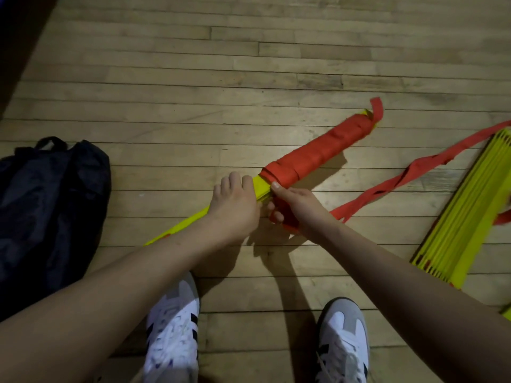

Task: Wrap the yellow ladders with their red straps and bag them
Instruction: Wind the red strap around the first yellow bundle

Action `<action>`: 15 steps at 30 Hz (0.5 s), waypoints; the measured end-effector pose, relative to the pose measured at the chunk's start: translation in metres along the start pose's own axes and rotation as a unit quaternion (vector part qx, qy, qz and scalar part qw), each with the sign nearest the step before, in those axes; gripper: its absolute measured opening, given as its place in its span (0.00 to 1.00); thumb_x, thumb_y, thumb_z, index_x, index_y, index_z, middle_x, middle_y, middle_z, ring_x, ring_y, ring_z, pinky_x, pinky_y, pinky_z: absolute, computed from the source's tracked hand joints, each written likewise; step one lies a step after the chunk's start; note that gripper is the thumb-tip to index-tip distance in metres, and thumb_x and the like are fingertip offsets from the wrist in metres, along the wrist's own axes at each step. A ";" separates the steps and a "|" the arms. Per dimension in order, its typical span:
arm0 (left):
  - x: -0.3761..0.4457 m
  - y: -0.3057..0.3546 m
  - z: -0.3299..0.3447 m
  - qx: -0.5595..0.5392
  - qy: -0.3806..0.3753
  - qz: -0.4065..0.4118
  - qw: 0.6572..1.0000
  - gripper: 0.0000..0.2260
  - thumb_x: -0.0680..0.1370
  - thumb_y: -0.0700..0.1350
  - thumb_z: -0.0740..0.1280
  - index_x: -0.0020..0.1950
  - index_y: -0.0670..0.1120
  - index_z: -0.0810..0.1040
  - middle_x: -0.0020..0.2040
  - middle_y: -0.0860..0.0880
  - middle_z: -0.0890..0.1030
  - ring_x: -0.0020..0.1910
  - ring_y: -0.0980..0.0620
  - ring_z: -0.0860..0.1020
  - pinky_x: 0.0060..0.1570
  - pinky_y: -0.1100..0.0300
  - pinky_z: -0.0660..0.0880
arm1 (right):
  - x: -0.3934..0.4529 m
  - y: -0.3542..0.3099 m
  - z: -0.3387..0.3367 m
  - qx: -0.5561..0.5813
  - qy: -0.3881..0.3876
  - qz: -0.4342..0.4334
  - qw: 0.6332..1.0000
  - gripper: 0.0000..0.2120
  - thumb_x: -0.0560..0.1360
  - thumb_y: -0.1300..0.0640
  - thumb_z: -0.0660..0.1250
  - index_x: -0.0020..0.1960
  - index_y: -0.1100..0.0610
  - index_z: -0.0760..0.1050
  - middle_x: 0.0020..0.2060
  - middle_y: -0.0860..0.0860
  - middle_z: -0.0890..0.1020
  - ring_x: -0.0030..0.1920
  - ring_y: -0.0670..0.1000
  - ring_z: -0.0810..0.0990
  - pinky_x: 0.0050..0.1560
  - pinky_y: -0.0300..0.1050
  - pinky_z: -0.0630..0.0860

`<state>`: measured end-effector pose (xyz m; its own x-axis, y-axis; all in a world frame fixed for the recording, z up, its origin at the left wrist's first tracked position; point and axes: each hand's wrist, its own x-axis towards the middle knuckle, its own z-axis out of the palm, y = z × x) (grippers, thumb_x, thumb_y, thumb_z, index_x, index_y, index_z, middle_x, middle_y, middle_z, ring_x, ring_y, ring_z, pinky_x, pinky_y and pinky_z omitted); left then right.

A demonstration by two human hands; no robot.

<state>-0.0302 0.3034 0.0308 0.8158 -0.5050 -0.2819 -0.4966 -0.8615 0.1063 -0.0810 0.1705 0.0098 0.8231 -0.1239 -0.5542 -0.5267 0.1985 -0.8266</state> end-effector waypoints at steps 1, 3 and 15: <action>0.001 -0.002 -0.003 -0.002 -0.006 0.003 1.000 0.24 0.79 0.53 0.62 0.69 0.40 0.62 0.65 0.41 0.65 0.64 0.41 0.65 0.62 0.52 0.62 | 0.000 -0.003 -0.001 -0.003 -0.011 0.003 1.000 0.18 0.79 0.50 0.64 0.38 0.62 0.75 0.27 0.56 0.75 0.26 0.52 0.71 0.32 0.44 0.69; 0.004 -0.006 -0.009 -0.014 -0.021 -0.001 1.000 0.28 0.76 0.57 0.65 0.68 0.41 0.63 0.64 0.41 0.64 0.64 0.41 0.65 0.63 0.51 0.63 | 0.000 -0.009 -0.001 -0.019 -0.027 0.017 0.999 0.19 0.80 0.52 0.62 0.36 0.63 0.74 0.24 0.55 0.74 0.23 0.50 0.71 0.26 0.38 0.70; 0.012 -0.034 0.008 -0.098 -0.087 -0.094 0.987 0.29 0.76 0.56 0.66 0.69 0.41 0.61 0.61 0.41 0.72 0.58 0.40 0.75 0.46 0.52 0.70 | 0.000 -0.020 -0.001 -0.023 -0.178 0.119 0.977 0.04 0.79 0.67 0.59 0.54 0.65 0.69 0.32 0.57 0.79 0.26 0.51 0.79 0.29 0.43 0.78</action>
<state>-0.0057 0.3273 0.0158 0.8165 -0.3335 -0.4712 -0.2604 -0.9413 0.2149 -0.0703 0.1660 0.0262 0.6937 0.2671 -0.6689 -0.7143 0.1364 -0.6864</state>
